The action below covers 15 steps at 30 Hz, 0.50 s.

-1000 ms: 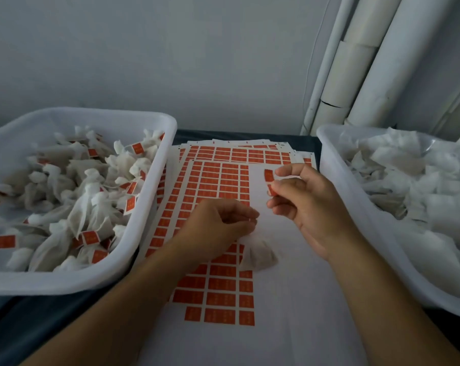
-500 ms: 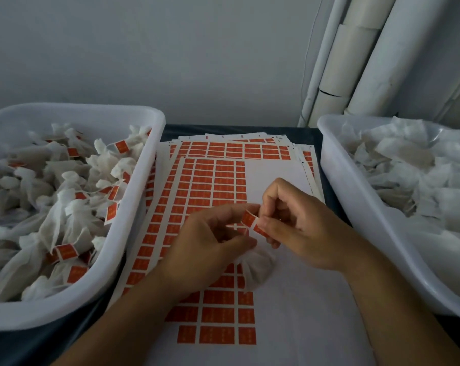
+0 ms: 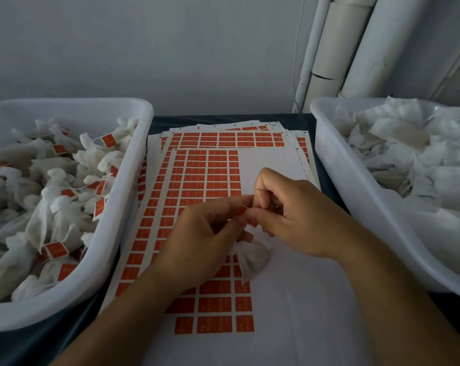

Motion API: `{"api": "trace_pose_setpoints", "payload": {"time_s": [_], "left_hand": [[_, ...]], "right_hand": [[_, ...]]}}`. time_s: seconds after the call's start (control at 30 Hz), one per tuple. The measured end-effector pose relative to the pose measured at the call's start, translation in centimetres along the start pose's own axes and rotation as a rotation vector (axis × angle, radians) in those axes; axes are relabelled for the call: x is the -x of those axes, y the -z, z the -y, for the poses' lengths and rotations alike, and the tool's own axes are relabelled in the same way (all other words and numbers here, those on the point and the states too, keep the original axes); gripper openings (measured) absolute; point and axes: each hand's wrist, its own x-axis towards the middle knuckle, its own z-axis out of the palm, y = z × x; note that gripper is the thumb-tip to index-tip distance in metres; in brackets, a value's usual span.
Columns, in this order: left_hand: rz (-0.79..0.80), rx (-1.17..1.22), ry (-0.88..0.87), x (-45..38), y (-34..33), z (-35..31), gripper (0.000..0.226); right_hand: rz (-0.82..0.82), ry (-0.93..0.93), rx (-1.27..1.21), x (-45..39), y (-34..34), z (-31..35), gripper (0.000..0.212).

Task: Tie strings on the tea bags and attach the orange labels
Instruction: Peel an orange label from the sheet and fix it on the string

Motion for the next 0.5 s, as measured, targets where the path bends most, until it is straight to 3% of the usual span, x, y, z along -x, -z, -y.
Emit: {"api": "trace_pose_setpoints", "payload": {"time_s": [0.33, 0.4, 0.5], "left_hand": [[-0.095, 0.022, 0.021, 0.17, 0.01, 0.36, 0.048], [-0.114, 0.04, 0.024, 0.16, 0.03, 0.31, 0.048], [-0.128, 0.056, 0.012, 0.18, -0.14, 0.17, 0.046]], "right_hand": [[-0.127, -0.184, 0.143, -0.17, -0.85, 0.23, 0.041], [-0.134, -0.216, 0.104, -0.1, -0.73, 0.02, 0.041], [-0.101, -0.232, -0.072, -0.18, -1.02, -0.11, 0.024]]}}
